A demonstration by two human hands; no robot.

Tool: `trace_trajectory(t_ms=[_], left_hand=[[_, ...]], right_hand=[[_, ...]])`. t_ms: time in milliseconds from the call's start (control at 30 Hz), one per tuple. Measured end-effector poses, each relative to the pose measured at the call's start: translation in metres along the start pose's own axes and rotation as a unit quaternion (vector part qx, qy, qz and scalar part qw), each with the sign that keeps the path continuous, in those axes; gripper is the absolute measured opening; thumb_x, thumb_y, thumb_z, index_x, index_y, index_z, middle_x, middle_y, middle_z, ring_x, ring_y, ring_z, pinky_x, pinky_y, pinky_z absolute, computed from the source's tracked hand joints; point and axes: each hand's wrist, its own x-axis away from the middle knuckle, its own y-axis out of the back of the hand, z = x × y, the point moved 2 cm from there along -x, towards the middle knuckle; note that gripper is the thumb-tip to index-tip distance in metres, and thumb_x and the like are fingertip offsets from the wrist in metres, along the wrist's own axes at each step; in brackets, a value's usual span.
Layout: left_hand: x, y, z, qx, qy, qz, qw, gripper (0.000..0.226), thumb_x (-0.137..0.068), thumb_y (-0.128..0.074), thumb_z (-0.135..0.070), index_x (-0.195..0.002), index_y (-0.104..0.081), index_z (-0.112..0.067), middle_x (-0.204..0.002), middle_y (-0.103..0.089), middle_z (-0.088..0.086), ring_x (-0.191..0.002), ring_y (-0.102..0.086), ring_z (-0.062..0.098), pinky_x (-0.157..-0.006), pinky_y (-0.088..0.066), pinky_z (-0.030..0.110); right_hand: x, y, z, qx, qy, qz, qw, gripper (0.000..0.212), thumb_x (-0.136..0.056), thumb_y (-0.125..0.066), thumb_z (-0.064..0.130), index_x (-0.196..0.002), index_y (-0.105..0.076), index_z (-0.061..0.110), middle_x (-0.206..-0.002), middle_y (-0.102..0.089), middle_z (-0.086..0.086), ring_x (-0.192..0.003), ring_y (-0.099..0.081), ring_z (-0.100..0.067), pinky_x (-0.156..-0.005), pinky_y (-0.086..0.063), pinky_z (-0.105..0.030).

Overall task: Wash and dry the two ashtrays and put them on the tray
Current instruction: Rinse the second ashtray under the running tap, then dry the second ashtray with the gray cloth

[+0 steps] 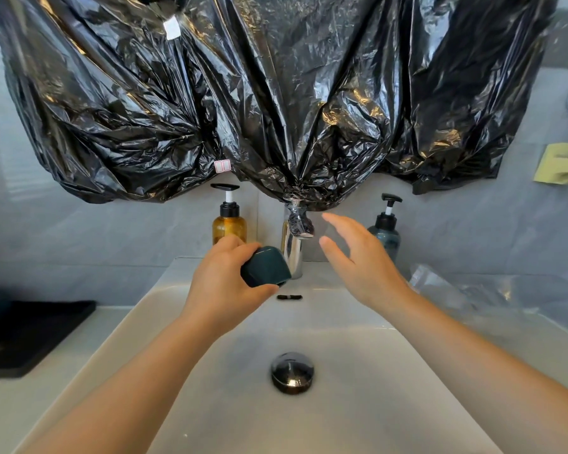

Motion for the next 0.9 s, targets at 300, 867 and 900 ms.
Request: trace_trajectory(t_ms=[300,867,900], left_hand=[[0.013,0.000,-0.015,0.131,0.106,0.039,0.985,0.030,-0.076,-0.076,-0.039,-0.098,-0.062,-0.023,-0.091,-0.058,-0.007,-0.086,-0.056,0.012,-0.065,-0.051,0.023],[0.123,0.053,-0.124,0.433,0.366,0.104,0.817,0.032,-0.084,-0.066,-0.045,-0.098,-0.066,-0.016,-0.103,-0.071,0.010,-0.102,-0.065,0.027,-0.086,-0.056,0.039],[0.134,0.054,-0.130,0.434,0.369,0.108,0.815,0.035,-0.083,-0.066,-0.046,-0.100,-0.067,-0.014,-0.103,-0.072,0.011,-0.103,-0.065,0.028,-0.089,-0.056,0.041]], right_hand=[[0.046,0.024,-0.013,-0.014,-0.091,0.044,0.995,0.051,-0.099,-0.046,0.038,-0.147,-0.035,0.027,-0.152,-0.035,0.006,-0.138,-0.035,-0.011,-0.113,-0.031,-0.033],[0.216,0.126,0.016,-0.085,-0.196,-0.040,0.976,0.014,-0.093,-0.055,0.015,-0.094,-0.066,0.024,-0.082,-0.069,-0.004,-0.078,-0.063,-0.026,-0.076,-0.051,-0.037],[0.234,0.130,0.019,-0.074,-0.201,-0.032,0.976,0.014,-0.093,-0.055,0.016,-0.096,-0.067,0.023,-0.082,-0.069,-0.001,-0.078,-0.063,-0.023,-0.074,-0.051,-0.034]])
